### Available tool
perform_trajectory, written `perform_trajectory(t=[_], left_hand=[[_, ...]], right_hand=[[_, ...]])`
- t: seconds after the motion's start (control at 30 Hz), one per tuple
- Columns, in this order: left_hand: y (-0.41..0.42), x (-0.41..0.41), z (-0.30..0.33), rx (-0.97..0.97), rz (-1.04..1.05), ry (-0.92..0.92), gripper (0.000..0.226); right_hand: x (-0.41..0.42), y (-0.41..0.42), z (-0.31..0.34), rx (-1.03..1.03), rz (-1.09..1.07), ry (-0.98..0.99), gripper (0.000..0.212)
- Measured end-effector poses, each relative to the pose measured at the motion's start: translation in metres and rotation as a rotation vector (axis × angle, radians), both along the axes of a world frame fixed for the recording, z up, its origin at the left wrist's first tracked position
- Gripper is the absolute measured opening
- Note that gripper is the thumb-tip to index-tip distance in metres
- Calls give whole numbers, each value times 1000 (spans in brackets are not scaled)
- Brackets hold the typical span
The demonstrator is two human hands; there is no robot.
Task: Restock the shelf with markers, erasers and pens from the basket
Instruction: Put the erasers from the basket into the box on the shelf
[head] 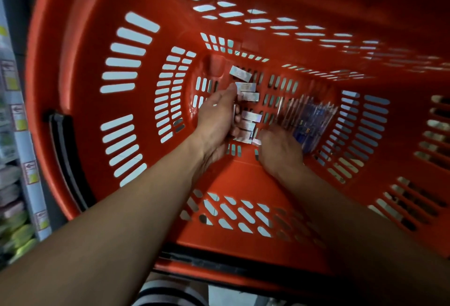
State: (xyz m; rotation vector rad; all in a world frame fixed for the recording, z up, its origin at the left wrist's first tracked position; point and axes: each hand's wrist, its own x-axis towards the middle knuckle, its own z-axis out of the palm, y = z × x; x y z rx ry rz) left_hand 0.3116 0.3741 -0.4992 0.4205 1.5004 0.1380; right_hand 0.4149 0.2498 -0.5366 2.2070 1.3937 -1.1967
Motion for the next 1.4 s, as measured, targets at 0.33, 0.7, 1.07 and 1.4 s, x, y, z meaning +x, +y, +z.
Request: perform_trajectory(t=[0.33, 0.7, 1.07, 1.4], left_hand=[[-1, 4, 36, 32, -2, 0, 26], [1, 0, 191, 76, -100, -42, 15], [5, -7, 411, 487, -566, -296, 22], [11, -49, 500, 793, -766, -442, 3]], right_hand=[[7, -7, 31, 10, -330, 127, 8], [21, 6, 191, 153, -883, 518, 18], [36, 16, 416, 483, -1017, 759, 25], [-40, 2, 549, 797, -1020, 730, 40]])
